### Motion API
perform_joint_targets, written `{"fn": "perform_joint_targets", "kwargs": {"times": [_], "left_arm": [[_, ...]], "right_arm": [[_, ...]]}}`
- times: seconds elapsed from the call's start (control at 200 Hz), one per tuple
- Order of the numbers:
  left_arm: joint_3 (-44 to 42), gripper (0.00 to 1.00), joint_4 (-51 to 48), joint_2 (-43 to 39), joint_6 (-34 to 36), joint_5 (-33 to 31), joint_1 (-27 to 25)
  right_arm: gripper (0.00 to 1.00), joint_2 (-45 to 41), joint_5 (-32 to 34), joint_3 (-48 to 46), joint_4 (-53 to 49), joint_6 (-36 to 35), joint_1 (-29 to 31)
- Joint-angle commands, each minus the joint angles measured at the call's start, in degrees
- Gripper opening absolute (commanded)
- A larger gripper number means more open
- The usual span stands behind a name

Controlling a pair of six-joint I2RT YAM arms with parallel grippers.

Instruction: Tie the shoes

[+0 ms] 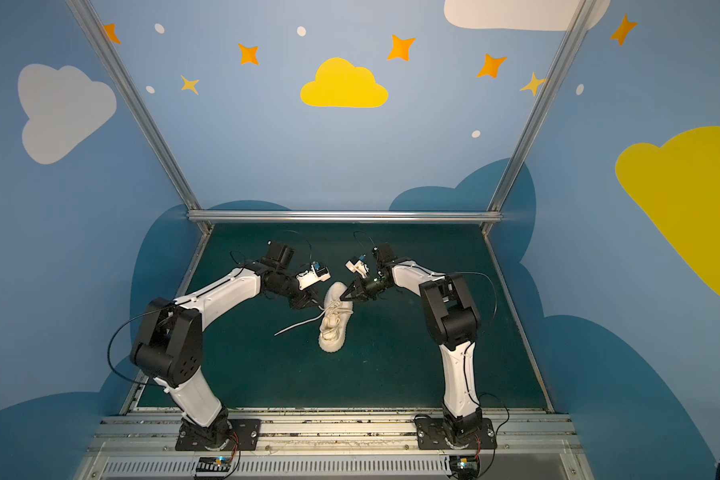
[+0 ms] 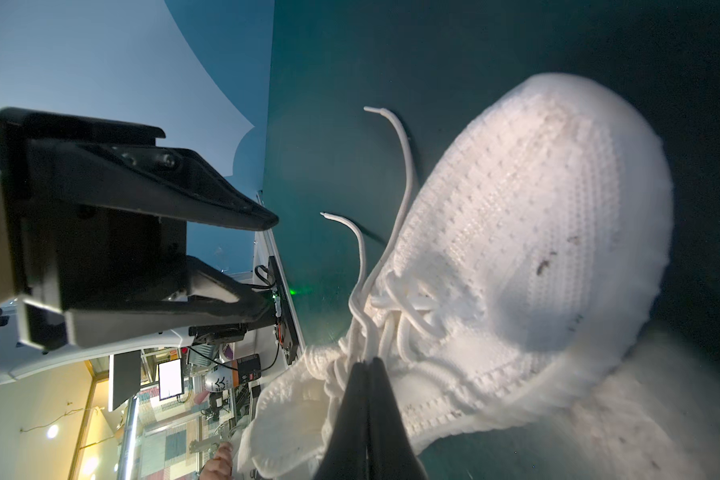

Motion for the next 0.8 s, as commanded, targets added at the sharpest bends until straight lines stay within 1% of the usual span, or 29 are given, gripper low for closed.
{"fn": "perform_joint_targets", "kwargs": {"times": [0.0,0.1,0.18,0.245,0.375,0.796], "left_arm": [[-0.2,0.42,-1.7,1.9,14.8,2.4,0.4],[-0.6,0.34,0.0,4.0,19.0,2.9,0.7],[-0.2,0.34,1.0,5.9,21.8,4.3,1.4],[0.4,0.32,1.0,7.3,23.9,4.0,1.9],[2.1,0.32,-0.3,9.5,27.2,4.3,3.1],[-0.8,0.33,6.5,11.6,29.9,3.4,1.1]], "right_arm": [[0.0,1.2,-0.6,1.2,-1.2,-0.6,-0.3],[0.0,1.6,-1.0,1.2,-1.1,-0.4,-0.6],[0.0,1.9,-1.3,1.3,-1.0,-0.3,-0.7],[0.0,2.3,-1.6,1.5,-1.4,-0.4,-0.8],[0.0,2.4,-1.8,1.4,-2.4,-0.8,-1.0],[0.0,2.2,-2.4,1.8,-2.9,-0.5,-1.1]]}}
